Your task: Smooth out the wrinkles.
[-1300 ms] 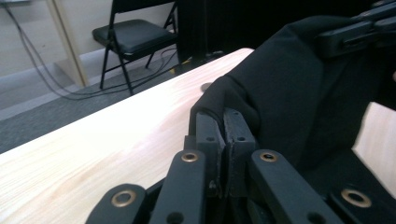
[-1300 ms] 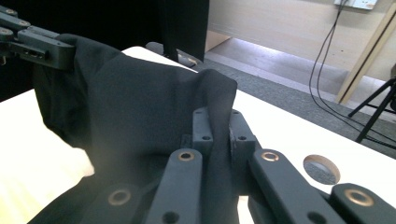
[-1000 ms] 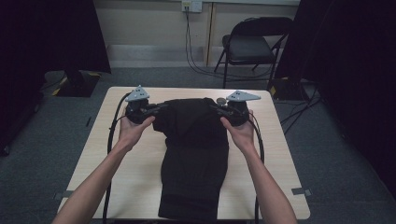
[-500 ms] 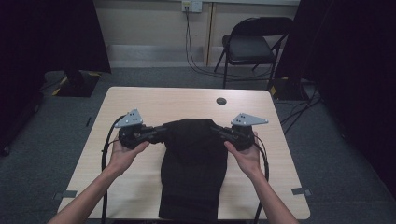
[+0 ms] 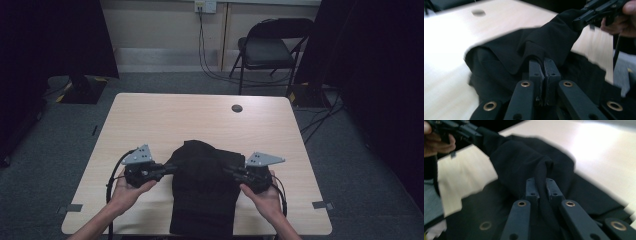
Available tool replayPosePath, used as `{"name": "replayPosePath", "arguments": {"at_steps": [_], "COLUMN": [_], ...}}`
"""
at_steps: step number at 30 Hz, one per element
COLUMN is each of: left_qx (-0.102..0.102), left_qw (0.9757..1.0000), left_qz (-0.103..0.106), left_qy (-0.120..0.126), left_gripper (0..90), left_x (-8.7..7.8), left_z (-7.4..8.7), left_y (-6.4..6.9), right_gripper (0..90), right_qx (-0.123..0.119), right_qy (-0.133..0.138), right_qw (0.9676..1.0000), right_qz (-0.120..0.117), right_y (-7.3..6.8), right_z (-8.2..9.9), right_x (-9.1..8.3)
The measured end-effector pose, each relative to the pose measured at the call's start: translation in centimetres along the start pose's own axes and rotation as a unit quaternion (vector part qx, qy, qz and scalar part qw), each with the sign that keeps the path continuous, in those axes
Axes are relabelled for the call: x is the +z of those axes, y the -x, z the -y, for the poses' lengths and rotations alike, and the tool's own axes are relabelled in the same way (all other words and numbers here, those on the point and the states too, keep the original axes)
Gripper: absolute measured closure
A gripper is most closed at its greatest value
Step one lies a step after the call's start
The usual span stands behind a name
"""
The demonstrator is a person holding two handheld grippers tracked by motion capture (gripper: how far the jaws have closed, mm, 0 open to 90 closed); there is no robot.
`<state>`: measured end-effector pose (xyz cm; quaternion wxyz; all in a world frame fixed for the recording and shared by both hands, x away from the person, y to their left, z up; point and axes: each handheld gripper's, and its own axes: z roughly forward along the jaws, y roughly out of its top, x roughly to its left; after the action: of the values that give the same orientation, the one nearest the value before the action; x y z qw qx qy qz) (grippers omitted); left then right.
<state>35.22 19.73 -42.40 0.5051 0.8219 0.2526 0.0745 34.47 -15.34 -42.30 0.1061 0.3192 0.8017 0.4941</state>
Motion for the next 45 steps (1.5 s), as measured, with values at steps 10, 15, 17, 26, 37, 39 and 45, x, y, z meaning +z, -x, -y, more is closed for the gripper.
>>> {"name": "replayPosePath", "arguments": {"at_steps": [10, 15, 17, 26, 37, 39, 45], "left_qx": [-0.001, 0.006, 0.005, -0.014, -0.022, -0.035, -0.029], "left_qw": [0.9957, 0.9908, 0.9902, 0.9898, 0.9952, 0.9965, 0.9944], "left_qz": [0.027, 0.007, 0.0, -0.053, -0.079, -0.074, -0.09], "left_qy": [-0.089, -0.135, -0.14, -0.132, -0.053, -0.012, 0.046], "left_gripper": [86.7, 86.7, 86.6, 86.6, 86.6, 86.6, 86.7], "left_x": [3.2, 5.1, 5.9, 7.7, 5.2, 4.0, 2.1], "left_z": [3.0, 3.9, 4.0, 2.5, -0.1, -1.5, -5.0], "left_y": [0.9, 0.2, -0.4, -3.9, -5.8, -5.9, -6.3], "right_gripper": [82.8, 83.1, 83.2, 83.6, 81.4, 81.1, 82.3], "right_qx": [0.007, -0.004, -0.006, -0.003, 0.002, 0.006, -0.004], "right_qy": [-0.085, -0.125, -0.122, -0.094, -0.061, -0.034, 0.006], "right_qw": [0.9963, 0.9921, 0.9924, 0.995, 0.9968, 0.998, 0.9982], "right_qz": [-0.001, 0.006, 0.005, 0.035, 0.052, 0.052, 0.06], "right_y": [-0.7, -0.4, 0.0, 3.0, 4.6, 4.7, 4.6], "right_z": [4.4, 5.1, 5.0, 3.8, 1.3, 0.3, -2.0], "right_x": [2.5, 4.4, 4.8, 7.2, 6.6, 5.4, 3.5]}}
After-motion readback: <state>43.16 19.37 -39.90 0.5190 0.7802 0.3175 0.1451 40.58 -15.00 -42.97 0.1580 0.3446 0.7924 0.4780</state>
